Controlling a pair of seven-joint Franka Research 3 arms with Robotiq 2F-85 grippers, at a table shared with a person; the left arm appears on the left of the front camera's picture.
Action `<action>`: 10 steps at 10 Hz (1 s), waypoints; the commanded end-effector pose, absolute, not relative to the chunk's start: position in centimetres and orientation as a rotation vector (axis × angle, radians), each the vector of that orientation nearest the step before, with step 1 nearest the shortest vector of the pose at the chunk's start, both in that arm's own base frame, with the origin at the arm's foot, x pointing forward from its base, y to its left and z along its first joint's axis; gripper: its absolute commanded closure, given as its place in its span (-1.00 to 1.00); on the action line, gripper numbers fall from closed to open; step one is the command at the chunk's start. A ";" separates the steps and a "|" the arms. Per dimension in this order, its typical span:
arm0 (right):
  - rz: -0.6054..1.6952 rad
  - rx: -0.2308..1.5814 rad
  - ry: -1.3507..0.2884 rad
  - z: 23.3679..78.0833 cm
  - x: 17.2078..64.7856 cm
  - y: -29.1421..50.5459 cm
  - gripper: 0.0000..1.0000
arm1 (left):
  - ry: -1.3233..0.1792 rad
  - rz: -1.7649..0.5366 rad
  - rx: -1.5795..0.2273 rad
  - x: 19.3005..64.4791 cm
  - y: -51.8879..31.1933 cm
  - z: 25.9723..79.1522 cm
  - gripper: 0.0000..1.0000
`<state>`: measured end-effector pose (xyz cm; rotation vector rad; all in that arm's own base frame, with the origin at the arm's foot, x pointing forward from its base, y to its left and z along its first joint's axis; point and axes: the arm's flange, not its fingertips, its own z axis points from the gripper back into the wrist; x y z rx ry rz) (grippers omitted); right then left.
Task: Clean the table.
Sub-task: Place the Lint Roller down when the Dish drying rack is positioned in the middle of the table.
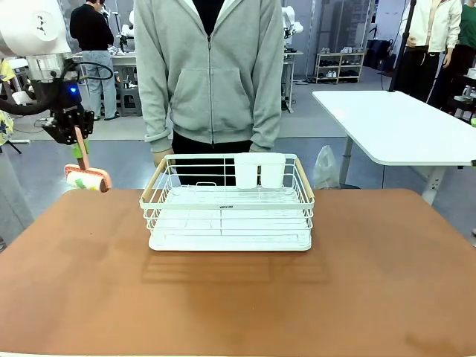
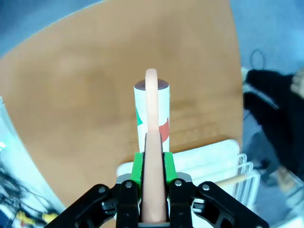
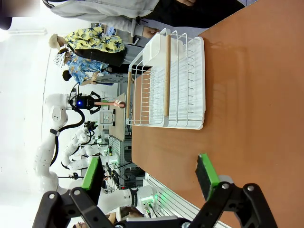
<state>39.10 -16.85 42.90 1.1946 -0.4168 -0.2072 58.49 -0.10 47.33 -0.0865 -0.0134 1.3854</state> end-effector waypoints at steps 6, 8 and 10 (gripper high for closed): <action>-0.202 1.204 -0.423 43.1 39.0 -16.8 -1.00 | -0.224 1.698 -0.248 57.8 -0.8 44.5 0.59; -0.202 1.204 -0.423 43.1 39.0 -16.8 -1.00 | -0.230 1.671 -0.278 57.9 0.2 43.2 0.59; -0.202 1.204 -0.423 43.1 39.0 -16.8 -1.00 | -0.206 1.659 -0.333 57.7 1.0 41.4 0.59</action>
